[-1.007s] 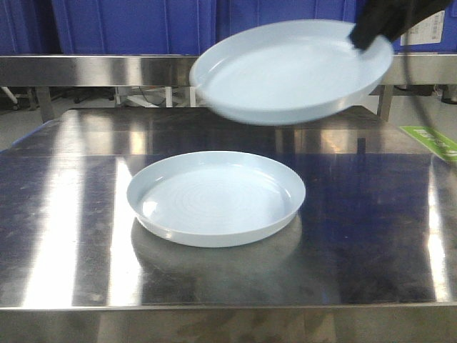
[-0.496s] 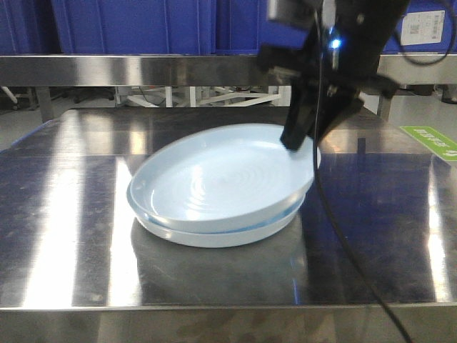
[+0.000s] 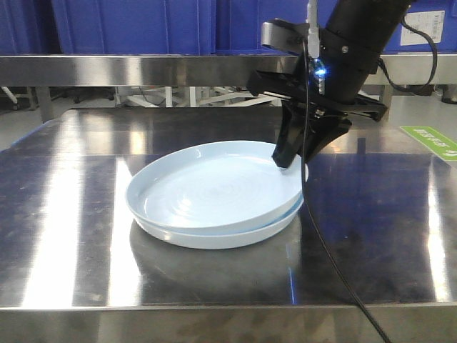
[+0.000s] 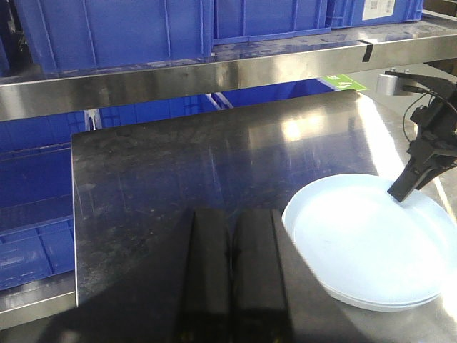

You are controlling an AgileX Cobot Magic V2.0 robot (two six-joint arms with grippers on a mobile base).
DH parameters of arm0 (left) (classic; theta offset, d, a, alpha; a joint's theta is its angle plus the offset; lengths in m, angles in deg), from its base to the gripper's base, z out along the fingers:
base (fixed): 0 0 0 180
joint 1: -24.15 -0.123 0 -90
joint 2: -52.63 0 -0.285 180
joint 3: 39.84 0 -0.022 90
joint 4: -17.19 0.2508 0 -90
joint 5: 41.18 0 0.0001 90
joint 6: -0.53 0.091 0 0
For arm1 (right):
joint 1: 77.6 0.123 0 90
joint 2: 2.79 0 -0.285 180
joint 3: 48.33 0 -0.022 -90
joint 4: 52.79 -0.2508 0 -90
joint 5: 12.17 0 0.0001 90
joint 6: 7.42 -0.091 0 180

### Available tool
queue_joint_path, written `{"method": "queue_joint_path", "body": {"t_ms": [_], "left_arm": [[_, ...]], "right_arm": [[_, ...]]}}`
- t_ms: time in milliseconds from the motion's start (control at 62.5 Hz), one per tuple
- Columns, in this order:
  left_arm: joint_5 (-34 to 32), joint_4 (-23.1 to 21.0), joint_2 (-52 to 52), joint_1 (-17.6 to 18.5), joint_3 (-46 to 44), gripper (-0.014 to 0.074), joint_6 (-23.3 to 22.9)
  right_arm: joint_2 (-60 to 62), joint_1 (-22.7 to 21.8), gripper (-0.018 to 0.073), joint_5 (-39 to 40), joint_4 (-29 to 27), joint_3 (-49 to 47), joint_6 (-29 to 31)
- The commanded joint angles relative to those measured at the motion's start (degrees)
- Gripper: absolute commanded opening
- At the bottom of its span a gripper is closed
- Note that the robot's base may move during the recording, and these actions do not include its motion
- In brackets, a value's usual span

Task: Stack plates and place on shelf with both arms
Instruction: 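Lower the held plate onto the centered plate and open the right gripper, then lower the right gripper to grip the rim of the plate stack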

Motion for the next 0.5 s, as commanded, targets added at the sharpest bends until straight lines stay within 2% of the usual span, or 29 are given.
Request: {"method": "queue_joint_path", "body": {"t_ms": [0,64,160,480], "left_arm": [[-5.09,-0.05,-0.75,0.30,-1.64,0.0085,-0.60],[-5.09,-0.05,-0.75,0.30,-1.64,0.0085,-0.60],[-5.09,-0.05,-0.75,0.30,-1.64,0.0085,-0.60],[-5.09,-0.05,-0.75,0.30,-1.64,0.0085,-0.60]], "right_arm": [[3.60,-0.01,0.0264,1.20,-1.76,-1.63,0.54],[4.16,-0.01,0.0363,1.25,-1.76,-1.63,0.54],[5.71,-0.01,0.0435,1.44,-1.70,-1.63,0.54],[13.31,-0.01,0.0435,-1.56,1.63,-1.63,0.09]]}}
